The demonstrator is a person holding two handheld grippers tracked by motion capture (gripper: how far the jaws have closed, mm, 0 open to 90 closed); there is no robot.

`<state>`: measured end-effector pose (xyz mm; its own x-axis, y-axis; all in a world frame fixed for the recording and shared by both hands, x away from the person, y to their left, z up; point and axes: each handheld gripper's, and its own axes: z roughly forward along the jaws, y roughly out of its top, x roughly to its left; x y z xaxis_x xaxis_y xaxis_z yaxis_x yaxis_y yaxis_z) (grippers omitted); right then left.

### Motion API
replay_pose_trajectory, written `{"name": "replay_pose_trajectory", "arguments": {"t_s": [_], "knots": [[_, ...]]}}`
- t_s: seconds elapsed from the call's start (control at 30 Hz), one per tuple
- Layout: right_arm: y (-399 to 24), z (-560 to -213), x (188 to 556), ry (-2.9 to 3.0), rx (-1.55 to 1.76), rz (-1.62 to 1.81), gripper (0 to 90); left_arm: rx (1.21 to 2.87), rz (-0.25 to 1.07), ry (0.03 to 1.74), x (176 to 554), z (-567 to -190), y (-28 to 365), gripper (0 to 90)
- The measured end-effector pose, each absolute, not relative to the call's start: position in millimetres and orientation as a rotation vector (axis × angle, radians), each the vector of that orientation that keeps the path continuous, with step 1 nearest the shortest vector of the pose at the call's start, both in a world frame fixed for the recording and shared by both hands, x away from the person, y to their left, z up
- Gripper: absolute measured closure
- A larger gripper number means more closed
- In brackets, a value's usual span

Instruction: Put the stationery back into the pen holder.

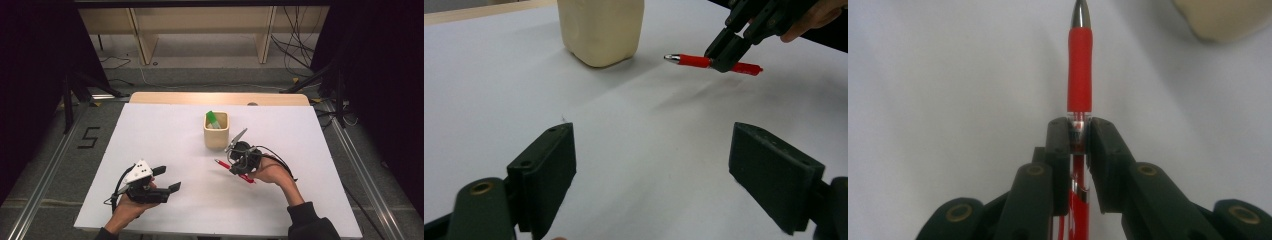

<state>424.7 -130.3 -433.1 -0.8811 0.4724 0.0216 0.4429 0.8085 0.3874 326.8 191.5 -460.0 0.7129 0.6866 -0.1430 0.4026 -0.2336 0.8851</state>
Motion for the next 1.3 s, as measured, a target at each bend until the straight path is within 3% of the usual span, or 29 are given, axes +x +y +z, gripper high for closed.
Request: {"name": "replay_pose_trajectory", "arguments": {"t_s": [0.67, 1.3], "knots": [[-137.3, -409.7, 420.8, 2.612, 0.887, 1.157, 79.6, 1.845, 0.330, 0.854, 327.0, -460.2, 192.7, 18.8], [-145.1, -395.3, 424.1, 2.440, 0.968, 1.335, 79.6, 1.834, 0.326, 0.859, 327.4, -460.7, 192.7, 18.7]]}}
